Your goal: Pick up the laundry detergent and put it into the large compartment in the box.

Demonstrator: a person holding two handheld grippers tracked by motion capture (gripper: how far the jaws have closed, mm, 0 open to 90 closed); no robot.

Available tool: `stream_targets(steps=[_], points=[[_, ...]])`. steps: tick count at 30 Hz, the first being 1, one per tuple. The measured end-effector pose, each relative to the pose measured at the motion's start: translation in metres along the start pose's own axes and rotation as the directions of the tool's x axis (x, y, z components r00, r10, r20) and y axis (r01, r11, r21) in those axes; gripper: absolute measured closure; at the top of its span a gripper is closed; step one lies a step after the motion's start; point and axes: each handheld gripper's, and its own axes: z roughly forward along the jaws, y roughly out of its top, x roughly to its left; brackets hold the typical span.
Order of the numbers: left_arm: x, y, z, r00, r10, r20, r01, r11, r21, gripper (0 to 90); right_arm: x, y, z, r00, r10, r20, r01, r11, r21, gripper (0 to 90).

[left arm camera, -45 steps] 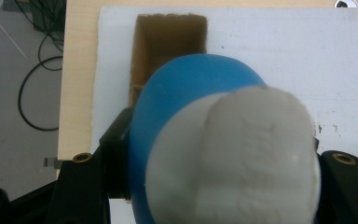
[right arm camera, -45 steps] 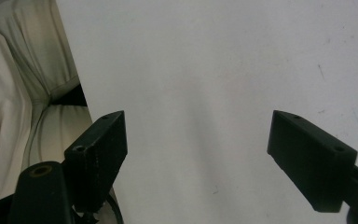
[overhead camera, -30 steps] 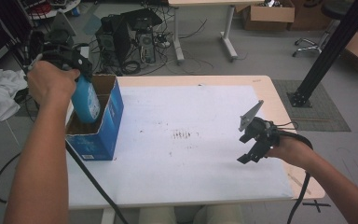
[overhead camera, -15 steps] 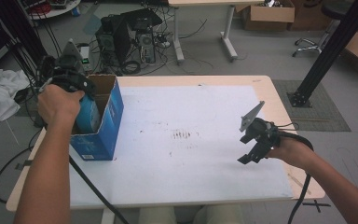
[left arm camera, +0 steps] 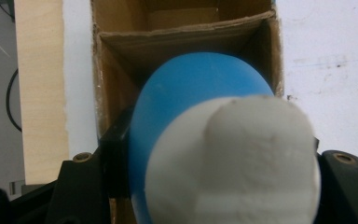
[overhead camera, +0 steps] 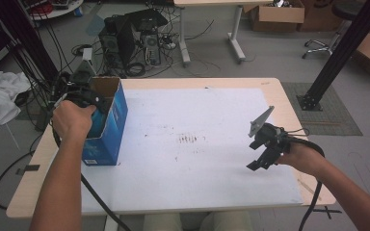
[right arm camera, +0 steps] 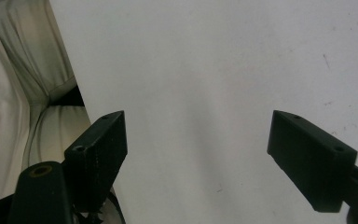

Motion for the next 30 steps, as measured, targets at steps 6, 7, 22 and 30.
stream_targets(steps=[6, 7, 22, 30], points=[[0.001, -0.003, 0.012, 1.0, 0.007, 0.005, -0.007, 0.9997, 0.022, 38.0, -0.001, 0.001, 0.0, 1.0, 0.0, -0.001, 0.0, 1.0, 0.001, 19.9], [0.001, -0.004, 0.013, 1.0, 0.008, 0.004, -0.008, 0.9998, 0.021, 38.0, -0.001, 0.001, 0.0, 1.0, 0.003, -0.001, -0.003, 1.0, 0.002, 19.9], [0.006, -0.009, 0.033, 0.9998, 0.007, 0.019, -0.008, 0.998, 0.063, 37.9, -0.003, 0.001, 0.003, 1.0, -0.002, -0.007, 0.002, 1.0, 0.004, 20.1], [0.011, -0.01, 0.033, 0.9992, -0.007, 0.039, 0.004, 0.9972, 0.074, 37.7, -0.003, 0.0, 0.001, 1.0, 0.008, -0.004, -0.008, 1.0, 0.0, 20.1]])
